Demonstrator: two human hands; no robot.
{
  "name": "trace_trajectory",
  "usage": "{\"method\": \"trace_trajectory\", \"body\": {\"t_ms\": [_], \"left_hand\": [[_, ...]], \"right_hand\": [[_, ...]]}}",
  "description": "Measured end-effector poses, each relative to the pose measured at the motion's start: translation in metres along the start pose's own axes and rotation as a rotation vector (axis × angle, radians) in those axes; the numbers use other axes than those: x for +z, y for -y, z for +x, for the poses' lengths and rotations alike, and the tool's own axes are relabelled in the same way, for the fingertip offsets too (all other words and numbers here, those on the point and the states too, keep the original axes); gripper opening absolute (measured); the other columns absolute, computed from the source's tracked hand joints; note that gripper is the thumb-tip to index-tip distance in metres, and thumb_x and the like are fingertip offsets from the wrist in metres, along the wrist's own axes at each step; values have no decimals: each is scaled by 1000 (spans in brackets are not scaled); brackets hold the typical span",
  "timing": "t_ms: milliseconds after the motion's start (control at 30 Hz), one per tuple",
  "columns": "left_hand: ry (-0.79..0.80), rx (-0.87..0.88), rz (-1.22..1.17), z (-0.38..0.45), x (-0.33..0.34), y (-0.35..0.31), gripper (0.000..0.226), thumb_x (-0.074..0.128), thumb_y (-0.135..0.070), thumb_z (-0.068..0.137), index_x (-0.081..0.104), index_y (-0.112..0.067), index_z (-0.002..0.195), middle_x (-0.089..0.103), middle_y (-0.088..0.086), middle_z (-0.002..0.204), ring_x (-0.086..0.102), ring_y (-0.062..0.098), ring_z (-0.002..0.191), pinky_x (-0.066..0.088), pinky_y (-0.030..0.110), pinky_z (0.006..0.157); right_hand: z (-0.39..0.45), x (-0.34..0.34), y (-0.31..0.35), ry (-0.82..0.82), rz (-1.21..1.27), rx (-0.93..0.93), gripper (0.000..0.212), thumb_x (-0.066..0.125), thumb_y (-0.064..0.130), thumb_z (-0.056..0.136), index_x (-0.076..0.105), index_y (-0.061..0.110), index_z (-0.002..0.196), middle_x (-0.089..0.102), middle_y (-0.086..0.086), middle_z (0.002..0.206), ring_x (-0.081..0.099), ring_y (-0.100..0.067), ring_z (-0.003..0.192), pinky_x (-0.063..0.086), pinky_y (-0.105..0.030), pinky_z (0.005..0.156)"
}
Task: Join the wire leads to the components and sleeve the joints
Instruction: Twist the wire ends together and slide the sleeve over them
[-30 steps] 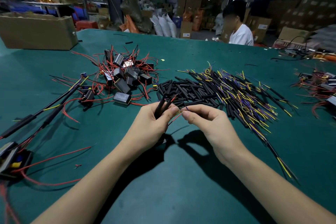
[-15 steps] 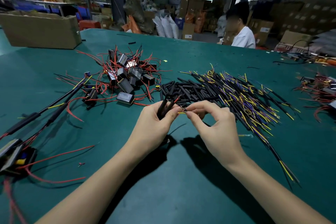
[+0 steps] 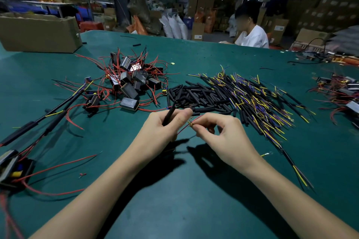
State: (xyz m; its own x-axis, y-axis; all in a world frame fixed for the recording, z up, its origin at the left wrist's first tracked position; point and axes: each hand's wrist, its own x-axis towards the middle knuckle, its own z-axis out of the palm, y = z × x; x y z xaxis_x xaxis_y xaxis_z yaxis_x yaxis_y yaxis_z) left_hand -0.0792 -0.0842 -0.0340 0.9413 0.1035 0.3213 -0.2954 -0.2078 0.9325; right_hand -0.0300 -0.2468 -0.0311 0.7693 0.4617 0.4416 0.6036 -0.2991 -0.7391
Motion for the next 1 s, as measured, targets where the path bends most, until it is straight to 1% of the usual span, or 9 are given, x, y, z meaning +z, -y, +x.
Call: {"method": "trace_trajectory", "body": {"t_ms": [133,200,367,433,533,667,800,933,1000], "left_hand": [[37,65,68,1,3,-2,18,62,-19,91,72,-5,96,51,-25,48,44,-13,47,31,2,48],[30,58,65,1,2,0,16,61,-14,92,71,-2,94,51,-25,47,44,-12,47,31,3,48],[5,21,42,1,2,-3,13,62,-20,92,72,-15,86,45,-18,47,38,-4,47,28,8,47],[0,-3,30,1,1,-3,14,63,-23,91,73,-19,83,40,-13,51,34,3,50,26,16,48],[17,-28,-8,1,-1,-4,16,62,-25,91,72,-14,84,33,0,57,30,12,53,24,23,48],[22,-51,-11,1,-3,-3,19,63,-21,90,72,-14,76,35,-7,52,30,9,49,25,19,46],[44,-101,-8,2,-3,-2,22,59,-32,78,70,-18,65,36,-6,49,32,11,47,26,23,47],[36,-71,45,2,-1,0,27,57,-36,81,67,-14,71,35,-6,52,30,12,50,23,28,51],[27,9,68,1,1,0,29,58,-37,90,64,-9,86,40,-14,52,34,4,49,29,20,51]], "right_hand": [[0,-2,2,-29,64,15,14,67,12,86,75,22,79,69,6,70,59,-18,69,47,-22,68],[-2,0,4,-46,70,12,14,68,12,86,75,22,78,71,5,71,62,-14,70,46,-16,68],[-6,8,10,-145,142,64,21,67,10,86,74,27,76,72,12,73,66,-7,73,50,-21,70],[-9,13,12,-183,120,53,21,66,9,87,73,26,77,71,12,72,65,-7,71,50,-25,66],[-11,17,14,-247,85,6,24,64,7,87,70,28,78,69,14,73,62,-4,71,48,-25,63],[-10,17,13,-267,107,-4,20,62,7,90,68,24,80,69,14,76,62,-4,74,48,-25,63],[-9,19,12,-293,180,23,18,62,9,91,66,24,81,65,15,71,58,-4,66,45,-21,61],[-4,15,9,-239,125,-16,16,61,7,91,68,19,82,67,10,76,59,-8,68,47,-27,63],[-1,10,7,-198,42,-54,15,64,6,89,70,17,81,66,11,77,58,-5,68,42,-19,61]]}}
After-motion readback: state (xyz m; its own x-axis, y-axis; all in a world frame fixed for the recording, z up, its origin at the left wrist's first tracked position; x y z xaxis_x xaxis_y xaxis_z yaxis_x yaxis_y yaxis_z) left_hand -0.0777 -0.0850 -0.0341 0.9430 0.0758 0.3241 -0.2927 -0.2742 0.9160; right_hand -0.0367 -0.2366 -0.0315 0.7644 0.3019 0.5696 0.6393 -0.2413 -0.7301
